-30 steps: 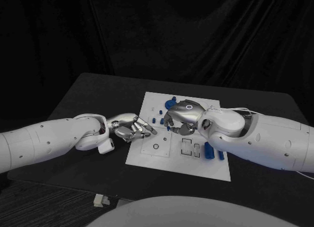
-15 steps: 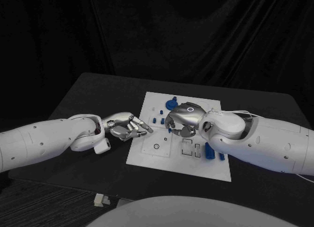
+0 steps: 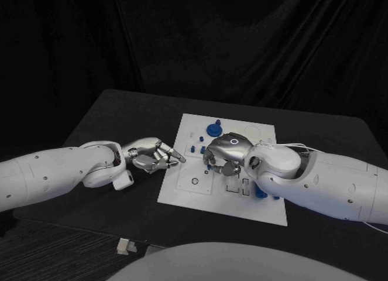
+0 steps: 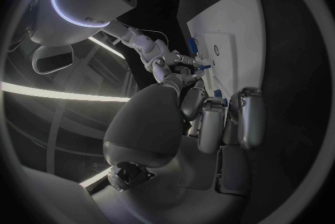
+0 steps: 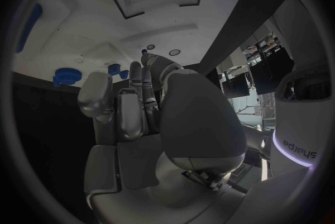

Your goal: Assemble the parts on the task board

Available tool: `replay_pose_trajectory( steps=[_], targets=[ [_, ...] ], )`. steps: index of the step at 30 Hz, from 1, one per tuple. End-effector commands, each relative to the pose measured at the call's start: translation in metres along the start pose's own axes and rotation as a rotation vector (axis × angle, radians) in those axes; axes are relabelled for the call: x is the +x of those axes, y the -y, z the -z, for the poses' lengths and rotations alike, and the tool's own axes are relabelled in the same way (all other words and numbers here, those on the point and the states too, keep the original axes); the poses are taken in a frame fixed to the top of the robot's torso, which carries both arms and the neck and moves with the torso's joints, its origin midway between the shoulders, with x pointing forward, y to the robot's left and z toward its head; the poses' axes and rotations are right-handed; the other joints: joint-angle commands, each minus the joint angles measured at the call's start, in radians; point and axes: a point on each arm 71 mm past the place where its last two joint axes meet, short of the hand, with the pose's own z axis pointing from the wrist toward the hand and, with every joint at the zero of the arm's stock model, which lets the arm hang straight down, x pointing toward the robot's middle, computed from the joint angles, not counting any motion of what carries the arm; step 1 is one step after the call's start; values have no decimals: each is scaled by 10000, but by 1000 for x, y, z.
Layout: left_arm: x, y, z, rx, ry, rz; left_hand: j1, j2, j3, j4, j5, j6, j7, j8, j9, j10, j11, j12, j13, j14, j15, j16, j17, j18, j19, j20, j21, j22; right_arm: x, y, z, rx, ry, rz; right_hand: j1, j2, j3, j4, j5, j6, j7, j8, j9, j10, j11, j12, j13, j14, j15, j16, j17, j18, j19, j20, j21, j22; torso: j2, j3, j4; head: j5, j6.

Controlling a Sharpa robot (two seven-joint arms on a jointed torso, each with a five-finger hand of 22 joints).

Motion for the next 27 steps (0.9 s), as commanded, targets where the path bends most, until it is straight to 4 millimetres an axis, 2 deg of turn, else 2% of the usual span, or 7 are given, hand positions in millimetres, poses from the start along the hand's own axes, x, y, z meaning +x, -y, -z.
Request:
replay_pose_trajectory(
  steps=[1, 15, 27],
  targets=[
    [0, 2, 0, 248, 88, -31, -75, -197, 512, -122, -110, 113, -43, 91, 49, 2810, -362, 2104, 4271, 1091, -109, 138, 2684, -277, -84, 7, -121, 1509, 0, -2, -1, -55, 152, 27, 41, 208, 109, 39, 267, 382, 65, 141, 458, 56, -26, -159, -90, 27, 24, 50, 117, -317, 39, 73, 298, 1460, 7, -5, 14, 27, 2],
    [-1, 2, 6, 173, 143, -19, -87, -201, 520, -122, -110, 129, -38, 94, 50, 2810, -357, 2104, 4271, 1091, -105, 138, 2684, -275, -94, 10, -130, 1504, 2, -3, -2, -54, 161, -5, 34, 209, 101, 40, 257, 387, 60, 140, 460, 76, -32, -169, -102, 27, 21, 47, 111, -316, 38, 73, 298, 1459, -4, -4, 2, 62, 2],
    [-1, 1, 6, 82, 102, 4, -104, -209, 526, -121, -111, 148, -32, 97, 50, 2810, -350, 2104, 4271, 1091, -99, 138, 2684, -267, -120, 15, -153, 1489, 2, -5, -2, -66, 195, -34, 26, 210, 94, 42, 249, 392, 57, 140, 461, 89, -35, -175, -110, 30, 20, 55, 123, -315, 35, 72, 291, 1457, 4, 3, -8, 33, 2]
  ],
)
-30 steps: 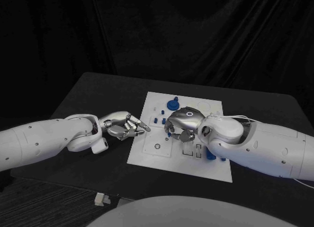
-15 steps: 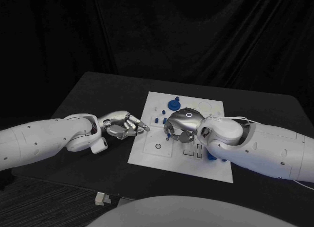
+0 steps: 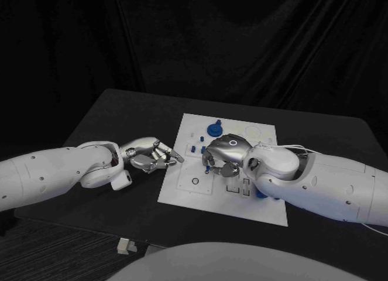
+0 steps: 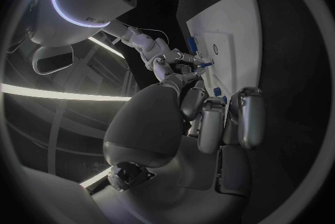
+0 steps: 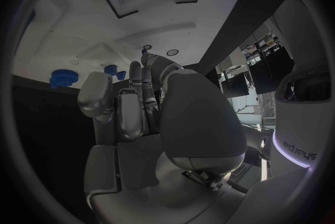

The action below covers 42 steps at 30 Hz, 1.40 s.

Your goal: Assemble the parts on the task board

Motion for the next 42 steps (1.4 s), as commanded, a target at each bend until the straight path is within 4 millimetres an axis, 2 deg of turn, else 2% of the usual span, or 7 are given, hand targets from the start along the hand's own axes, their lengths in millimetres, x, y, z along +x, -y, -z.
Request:
replay_pose_trajectory(
  steps=[1, 42],
  targets=[
    [1, 1, -1, 110, -40, 31, -8, -113, 526, -121, -111, 139, -37, 97, 50, 2785, -334, 1817, 3987, 1091, -99, 138, 2684, -268, -85, -18, -152, 1489, 0, -1, 1, 3, 176, 23, 20, 210, 87, 44, 245, 397, 49, 142, 464, 106, -38, -180, -109, 31, 17, 54, 121, -314, 35, 71, 290, 1456, 2, 8, 0, -6, 2],
    [1, -1, -5, 2, -152, 65, -24, -122, 548, -129, -108, 164, -51, 97, 49, 2785, -336, 1817, 3987, 1091, -93, 138, 2684, -258, -122, -10, -184, 1468, 2, -2, 1, 97, -176, 12, 3, 217, 73, 46, 251, 415, 39, 143, 469, 147, -49, -201, -134, 32, 8, 53, 117, -305, 23, 67, 256, 1446, 2, 5, -1, -58, 2]
  ],
)
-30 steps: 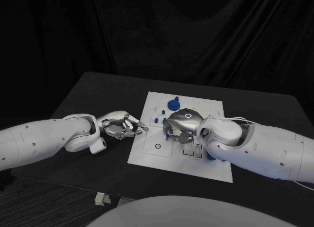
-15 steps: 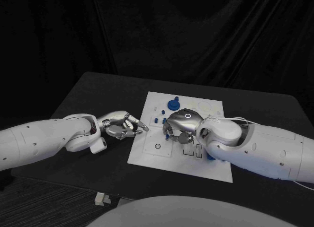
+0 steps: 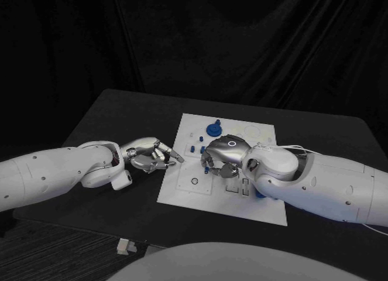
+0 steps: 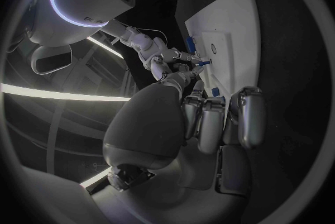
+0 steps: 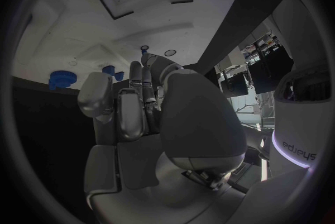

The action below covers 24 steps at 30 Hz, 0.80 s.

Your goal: Assemble the parts on the task board

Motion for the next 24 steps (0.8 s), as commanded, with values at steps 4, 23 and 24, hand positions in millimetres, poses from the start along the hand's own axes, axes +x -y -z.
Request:
replay_pose_trajectory(
  steps=[4, 23, 24],
  targets=[
    [1, 1, -1, 91, -107, 75, 9, -88, 178, -8, -108, 126, -15, 97, 49, 1595, -172, 487, 2595, 1091, -93, 138, 2684, -258, -120, -11, -106, 1468, 3, 0, 0, 167, -237, 51, 5, 216, 72, 44, 254, 402, 29, 141, 469, 60, 3, -204, -118, 25, 8, 37, 90, -302, 18, 66, 241, 1442, 7, 1, 5, -1, 2],
    [1, 1, 0, 85, -102, 75, 9, -88, 178, -8, -108, 126, -15, 97, 49, 1595, -172, 487, 2595, 1091, -93, 138, 2684, -258, -120, -11, -106, 1468, 11, -1, -3, 251, -404, -16, 10, 218, 74, 35, 266, 394, 27, 133, 468, 64, 2, -219, -130, 21, 6, 30, 79, -298, 11, 64, 223, 1437, 2, -2, 2, 6, 2],
    [1, 1, 0, 84, -104, 76, 9, -88, 178, -8, -108, 126, -15, 97, 49, 1595, -172, 487, 2595, 1091, -93, 138, 2684, -258, -120, -11, -106, 1468, 11, -1, -3, 256, -412, -17, 10, 218, 74, 35, 266, 394, 27, 133, 468, 64, 2, -219, -130, 21, 6, 30, 79, -298, 11, 64, 223, 1437, 3, -2, 4, 2, 2]
  ],
)
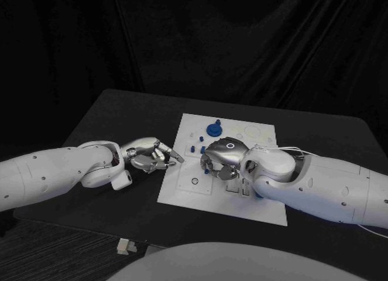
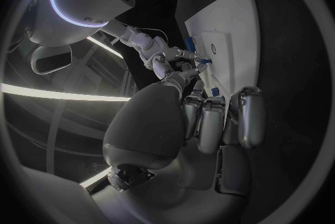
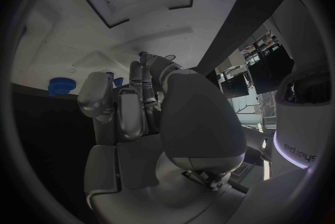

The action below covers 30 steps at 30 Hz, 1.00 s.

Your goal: Assemble the parts on the task board

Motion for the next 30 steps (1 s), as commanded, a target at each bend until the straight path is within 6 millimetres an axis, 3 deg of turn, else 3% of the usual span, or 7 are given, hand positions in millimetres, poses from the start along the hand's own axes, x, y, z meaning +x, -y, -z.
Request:
replay_pose_trajectory(
  steps=[1, 5, 9, 12, 16, 25, 30],
  targets=[
    [1, 1, -1, 99, -101, 73, 9, -88, 178, -8, -109, 124, -14, 97, 49, 1576, -158, 481, 2594, 1091, -92, 138, 2684, -258, -121, -11, -106, 1468, 3, 1, 0, 206, -143, 40, 11, 217, 73, 35, 265, 394, 27, 133, 335, 64, 2, -218, -121, 21, 6, 30, 80, -299, 11, 64, 223, 1438, 5, -1, 0, -6, 2],
    [1, 1, -1, 110, -98, 71, 9, -88, 178, -8, -109, 124, -14, 97, 49, 1576, -158, 481, 2594, 1091, -92, 138, 2684, -258, -121, -11, -106, 1468, 4, 1, 0, 273, -204, 41, 4, 210, 66, 24, 267, 345, 37, 94, 324, 53, 15, -269, -158, 12, 9, 14, 56, -293, -5, 63, 186, 1427, 9, -1, 2, -6, 2],
    [1, 2, 0, 140, -74, 61, 9, -88, 178, -8, -109, 124, -14, 97, 49, 1576, -158, 481, 2594, 1091, -92, 138, 2684, -258, -121, -11, -106, 1468, 6, 3, 1, 419, -401, 59, -107, 153, 64, 47, -68, -452, 110, -444, 63, 8, 38, -491, -320, -70, 41, -85, -85, -249, -132, 93, -74, 1360, 5, -2, -5, 24, 2],
    [1, 2, 1, 171, -27, 42, -7, -93, 197, -13, -110, 149, -15, 99, 48, 1576, -160, 481, 2594, 1091, -91, 138, 2684, -256, -127, -7, -115, 1466, 7, 4, 2, 496, -537, 70, -328, -26, 37, 182, -637, -1468, -131, -1081, -350, -125, 51, -637, -413, -170, -14, -188, -237, -198, -263, 67, -337, 1297, 1, 0, -5, 44, 2],
    [0, 3, 3, 215, 58, 1, -7, -93, 197, -13, -110, 149, -15, 99, 48, 1576, -160, 481, 2594, 1091, -91, 138, 2684, -256, -127, -7, -115, 1466, 8, 6, 4, 561, -646, 72, -505, -160, -128, 377, -1177, -2122, -391, -1450, -720, -183, 67, -706, -465, -194, -58, -201, -264, -177, -305, 22, -465, 1267, -1, 0, -6, 36, 2],
    [-9, 16, 6, 333, 297, -255, -57, -119, 199, -2, -127, 170, -13, 95, 45, 1576, -158, 481, 2594, 1091, -89, 138, 2684, -235, -200, -2, -178, 1424, 0, 11, 12, 732, -492, 126, -77, -90, -1609, 1127, -1626, -3296, -921, -1451, -1584, -473, 141, -801, -527, -285, -45, -299, -426, -134, -388, 20, -849, 1198, 1, 1, -3, 91, 2],
    [-18, 26, 5, 428, 420, -460, -85, -133, 198, 6, -138, 189, -8, 96, 45, 1576, -155, 481, 2594, 1091, -88, 138, 2684, -234, -206, 1, -187, 1421, -15, 18, 17, 889, -132, 313, 170, -155, -2196, 1659, -2045, -3489, -1018, -1449, -1839, -670, 190, -805, -519, -371, -7, -393, -570, -102, -478, 51, -1129, 1144, -9, 0, -4, 97, 2]
  ],
)
